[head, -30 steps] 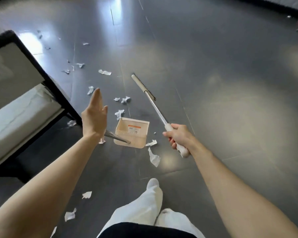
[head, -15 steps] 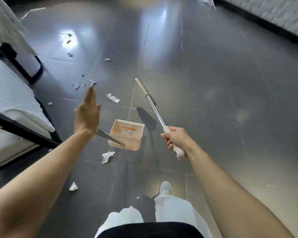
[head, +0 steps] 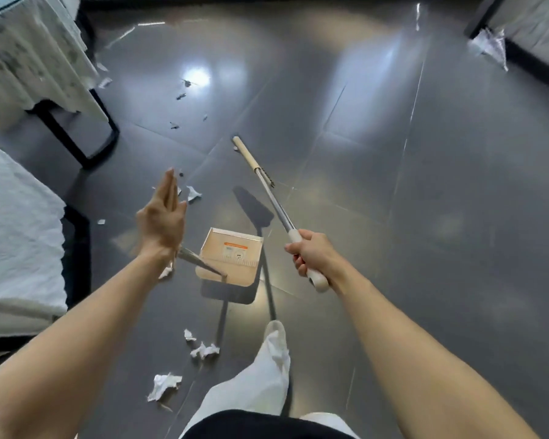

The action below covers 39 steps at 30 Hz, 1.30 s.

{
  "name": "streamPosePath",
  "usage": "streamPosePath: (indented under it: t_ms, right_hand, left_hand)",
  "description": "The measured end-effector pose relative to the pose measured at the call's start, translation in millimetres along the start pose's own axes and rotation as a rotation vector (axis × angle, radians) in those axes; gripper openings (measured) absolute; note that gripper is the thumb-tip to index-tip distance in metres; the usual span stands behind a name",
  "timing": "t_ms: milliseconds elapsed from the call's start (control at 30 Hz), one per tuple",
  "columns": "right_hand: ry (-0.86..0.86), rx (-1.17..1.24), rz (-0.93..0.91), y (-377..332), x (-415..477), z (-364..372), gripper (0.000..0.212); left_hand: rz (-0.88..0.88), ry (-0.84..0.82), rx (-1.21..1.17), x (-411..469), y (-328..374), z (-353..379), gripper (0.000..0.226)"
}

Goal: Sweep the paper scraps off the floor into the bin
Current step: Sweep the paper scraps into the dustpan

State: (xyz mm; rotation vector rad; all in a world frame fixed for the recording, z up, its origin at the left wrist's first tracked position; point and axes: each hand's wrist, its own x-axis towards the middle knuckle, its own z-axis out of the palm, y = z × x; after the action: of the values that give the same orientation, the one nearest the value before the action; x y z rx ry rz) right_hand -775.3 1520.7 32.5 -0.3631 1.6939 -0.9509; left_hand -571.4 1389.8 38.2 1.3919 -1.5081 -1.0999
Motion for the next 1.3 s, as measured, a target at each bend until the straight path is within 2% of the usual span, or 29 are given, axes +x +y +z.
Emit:
streamPosePath:
  t_ms: [267,467,800,933,1033,1133,1300]
  right_hand:
    - [-0.068,-0.089,-0.017,-195.1,187.5,-37.8,0.021]
    - [-0.115,-0.149,-0.014,-337.1,360.2,-41.8,0.041]
    - [-0.246,-0.326,-0.049,-591.9,602.6,-16.4,0.047]
    - [-0.314,-0.357,-0.063,-675.7,707.5,7.3,0.039]
    - [-0.335,-0.374,-0.061,-734.5,782.4,23.7,0.037]
    - [-0.378,-0.411,-0.067,-791.1,846.9,37.0,0.021]
    - [-0.423,-0.468,-0.054,-879.1,949.1,56.9,0.018]
  left_hand:
    - [-0.018,0.145,0.263,212.1,66.9,89.4,0.061]
    - [-0.051,0.249,0.286,399.9,80.7,158.4,0.06]
    - [-0.104,0.37,0.289,692.2,118.7,237.7,0.061]
    - [-0.132,0.418,0.18,819.6,108.1,258.9,0.064]
    - [-0.171,0.436,0.183,907.1,109.9,278.2,0.063]
    - [-0.193,0.455,0.152,982.3,122.6,297.6,0.063]
    - [-0.244,0.514,0.249,1092.0,135.1,325.7,0.063]
